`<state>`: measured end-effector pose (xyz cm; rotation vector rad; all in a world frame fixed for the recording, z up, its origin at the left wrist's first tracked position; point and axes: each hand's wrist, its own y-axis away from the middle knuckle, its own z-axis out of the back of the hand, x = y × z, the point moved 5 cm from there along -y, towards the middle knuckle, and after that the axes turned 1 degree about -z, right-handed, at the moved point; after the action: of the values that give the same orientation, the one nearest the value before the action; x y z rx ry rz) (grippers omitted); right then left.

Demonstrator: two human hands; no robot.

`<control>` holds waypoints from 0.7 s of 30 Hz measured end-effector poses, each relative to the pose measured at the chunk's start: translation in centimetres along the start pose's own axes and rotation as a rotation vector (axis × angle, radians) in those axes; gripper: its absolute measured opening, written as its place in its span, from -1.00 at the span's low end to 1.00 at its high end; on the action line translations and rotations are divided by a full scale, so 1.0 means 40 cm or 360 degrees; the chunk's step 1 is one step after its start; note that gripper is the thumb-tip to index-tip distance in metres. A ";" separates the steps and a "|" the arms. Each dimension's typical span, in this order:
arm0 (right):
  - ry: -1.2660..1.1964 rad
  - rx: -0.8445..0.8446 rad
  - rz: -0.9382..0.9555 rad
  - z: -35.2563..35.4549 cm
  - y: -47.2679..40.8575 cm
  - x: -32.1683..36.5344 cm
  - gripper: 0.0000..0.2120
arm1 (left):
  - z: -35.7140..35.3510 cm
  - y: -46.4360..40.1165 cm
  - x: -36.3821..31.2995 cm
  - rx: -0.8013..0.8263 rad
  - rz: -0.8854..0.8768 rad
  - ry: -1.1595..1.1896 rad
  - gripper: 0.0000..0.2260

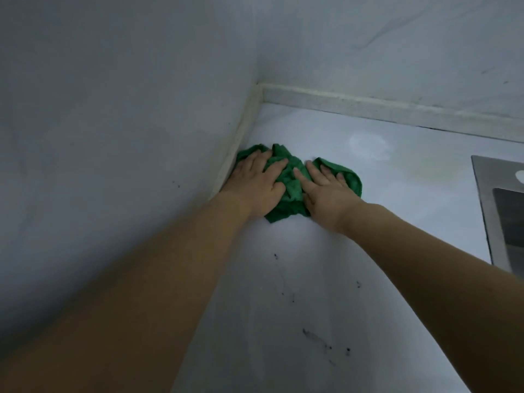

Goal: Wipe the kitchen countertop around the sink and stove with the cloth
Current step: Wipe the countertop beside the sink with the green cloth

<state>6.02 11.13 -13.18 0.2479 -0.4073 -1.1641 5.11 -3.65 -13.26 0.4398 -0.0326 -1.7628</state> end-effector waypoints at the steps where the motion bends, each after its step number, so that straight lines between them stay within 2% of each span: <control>1: 0.0037 0.0017 0.0041 -0.005 0.028 0.014 -0.44 | -0.008 0.036 -0.001 0.0022 0.0007 0.0029 -0.47; 5: 0.0142 0.0020 0.0186 -0.026 0.138 0.066 -0.43 | -0.047 0.158 -0.001 0.0152 0.0018 0.0049 -0.45; 10: -0.0203 -0.0144 0.0146 0.006 0.154 0.053 -0.41 | -0.043 0.157 -0.008 0.0162 0.0024 -0.0038 -0.47; 13: -0.0154 -0.0350 -0.0029 0.042 0.129 0.002 -0.59 | -0.029 0.117 -0.008 0.0142 0.0027 -0.0063 -0.49; 18: -0.0039 -0.0354 -0.0200 0.052 0.029 -0.013 -0.81 | 0.003 -0.006 -0.015 0.0097 0.0084 -0.0028 -0.52; 21: -0.0005 -0.0342 -0.0202 0.068 -0.045 -0.023 -0.84 | 0.029 -0.088 -0.014 0.0090 0.0100 -0.0002 -0.52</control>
<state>3.05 11.36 -11.61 0.0853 -0.2690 -1.3222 1.55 -2.50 -12.94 0.4736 -0.0964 -1.7034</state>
